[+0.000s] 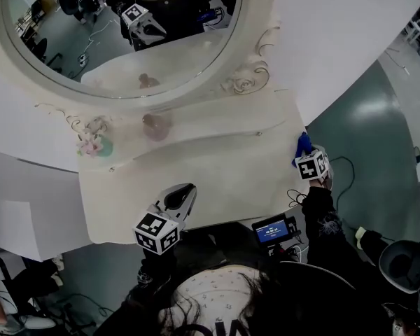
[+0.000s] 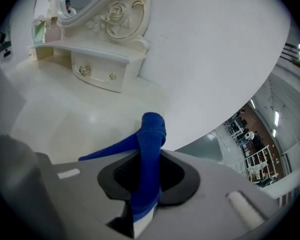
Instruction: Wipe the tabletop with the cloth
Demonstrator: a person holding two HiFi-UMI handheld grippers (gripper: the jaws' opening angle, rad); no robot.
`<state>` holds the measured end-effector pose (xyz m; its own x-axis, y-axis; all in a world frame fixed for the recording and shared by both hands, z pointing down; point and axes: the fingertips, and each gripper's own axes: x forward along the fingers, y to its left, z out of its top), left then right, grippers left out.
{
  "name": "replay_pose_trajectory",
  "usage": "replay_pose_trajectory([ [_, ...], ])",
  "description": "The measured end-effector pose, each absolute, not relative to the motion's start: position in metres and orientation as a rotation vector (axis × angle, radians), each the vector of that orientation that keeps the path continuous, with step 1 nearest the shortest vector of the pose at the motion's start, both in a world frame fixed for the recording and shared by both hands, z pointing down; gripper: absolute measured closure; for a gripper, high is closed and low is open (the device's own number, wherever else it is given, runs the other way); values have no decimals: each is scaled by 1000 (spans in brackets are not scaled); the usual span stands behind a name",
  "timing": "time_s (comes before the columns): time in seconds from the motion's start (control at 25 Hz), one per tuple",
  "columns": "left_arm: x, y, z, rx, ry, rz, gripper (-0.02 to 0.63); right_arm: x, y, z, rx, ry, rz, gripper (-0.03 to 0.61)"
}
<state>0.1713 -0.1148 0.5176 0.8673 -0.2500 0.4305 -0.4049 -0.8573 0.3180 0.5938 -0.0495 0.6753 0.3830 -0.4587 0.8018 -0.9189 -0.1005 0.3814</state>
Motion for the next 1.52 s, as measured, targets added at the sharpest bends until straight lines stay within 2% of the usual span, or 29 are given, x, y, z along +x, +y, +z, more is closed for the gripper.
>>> replay_pose_trajectory([
  [0.24, 127, -129, 518, 2603, -610, 492, 611, 578, -58, 667, 1760, -1227, 690, 503],
  [0.48, 78, -139, 513, 2590, -675, 445, 611, 505, -87, 623, 1837, -1361, 664, 502],
  [0.92, -67, -138, 503, 2554, -799, 380, 611, 271, -144, 592, 1677, -1681, 587, 502],
  [1.24, -178, -134, 510, 2504, -919, 361, 611, 80, -180, 596, 1462, -1904, 527, 502],
  [1.52, -248, -120, 509, 2444, -1051, 328, 611, -82, -202, 609, 1179, -2077, 448, 502],
])
